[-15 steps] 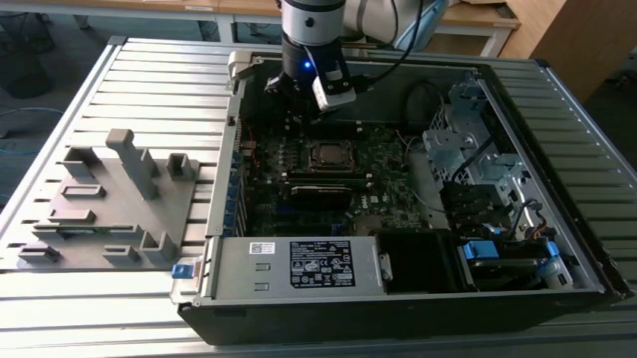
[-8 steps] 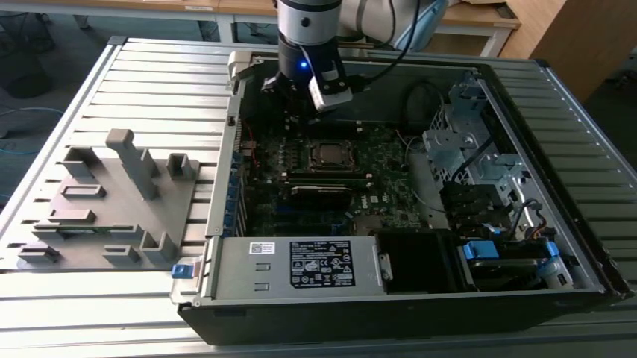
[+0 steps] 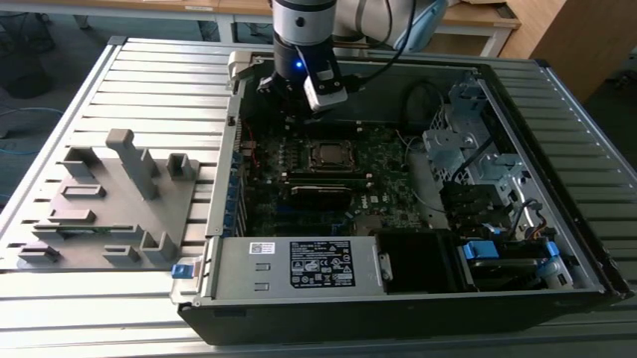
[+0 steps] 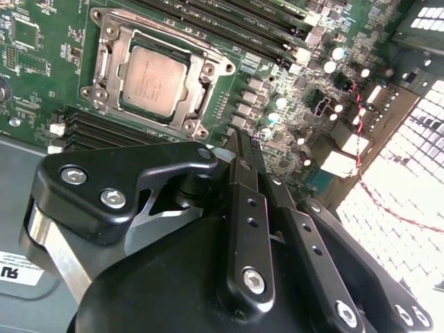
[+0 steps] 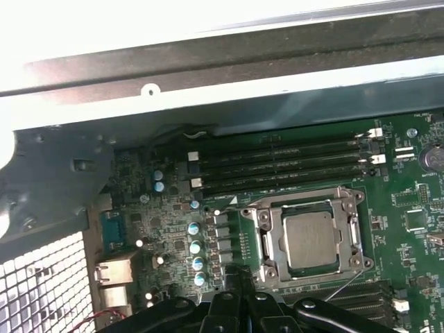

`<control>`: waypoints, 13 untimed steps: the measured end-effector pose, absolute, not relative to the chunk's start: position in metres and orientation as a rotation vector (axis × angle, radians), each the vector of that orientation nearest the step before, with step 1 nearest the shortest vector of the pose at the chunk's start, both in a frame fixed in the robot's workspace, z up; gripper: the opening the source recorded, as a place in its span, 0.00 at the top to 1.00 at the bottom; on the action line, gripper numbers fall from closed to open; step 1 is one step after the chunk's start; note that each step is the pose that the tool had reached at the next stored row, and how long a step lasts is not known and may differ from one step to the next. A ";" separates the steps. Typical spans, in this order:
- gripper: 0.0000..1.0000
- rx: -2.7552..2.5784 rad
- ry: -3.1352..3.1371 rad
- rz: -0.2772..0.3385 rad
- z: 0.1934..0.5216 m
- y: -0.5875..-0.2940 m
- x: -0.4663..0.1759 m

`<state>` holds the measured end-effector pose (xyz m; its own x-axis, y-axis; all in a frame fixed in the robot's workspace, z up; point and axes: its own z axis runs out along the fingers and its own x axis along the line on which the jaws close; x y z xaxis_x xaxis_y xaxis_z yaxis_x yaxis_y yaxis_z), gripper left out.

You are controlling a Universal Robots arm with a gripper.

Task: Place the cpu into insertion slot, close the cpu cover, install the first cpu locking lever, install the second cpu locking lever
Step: 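Install the first cpu locking lever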

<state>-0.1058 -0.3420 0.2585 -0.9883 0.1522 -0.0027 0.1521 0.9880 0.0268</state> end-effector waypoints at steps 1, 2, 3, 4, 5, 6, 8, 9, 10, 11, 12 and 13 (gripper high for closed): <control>0.90 0.239 3.127 0.041 0.258 -0.342 -0.108; 0.90 0.239 3.127 0.042 0.258 -0.342 -0.108; 0.90 0.239 3.127 0.042 0.258 -0.342 -0.109; 0.90 0.239 3.127 0.042 0.258 -0.342 -0.110; 0.90 0.239 3.127 0.041 0.258 -0.342 -0.110; 0.90 0.239 3.128 0.041 0.258 -0.342 -0.110; 0.90 0.239 3.127 0.042 0.258 -0.342 -0.110; 0.90 0.239 3.128 0.042 0.258 -0.342 -0.110; 0.90 0.239 3.128 0.048 0.258 -0.342 -0.110; 0.90 0.240 3.128 0.056 0.258 -0.342 -0.111; 0.90 0.240 3.128 0.066 0.258 -0.342 -0.111; 0.90 0.239 3.129 0.079 0.258 -0.342 -0.111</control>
<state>-0.1114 -0.3420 0.2584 -0.9884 0.1522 0.0010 0.1520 0.9871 0.0501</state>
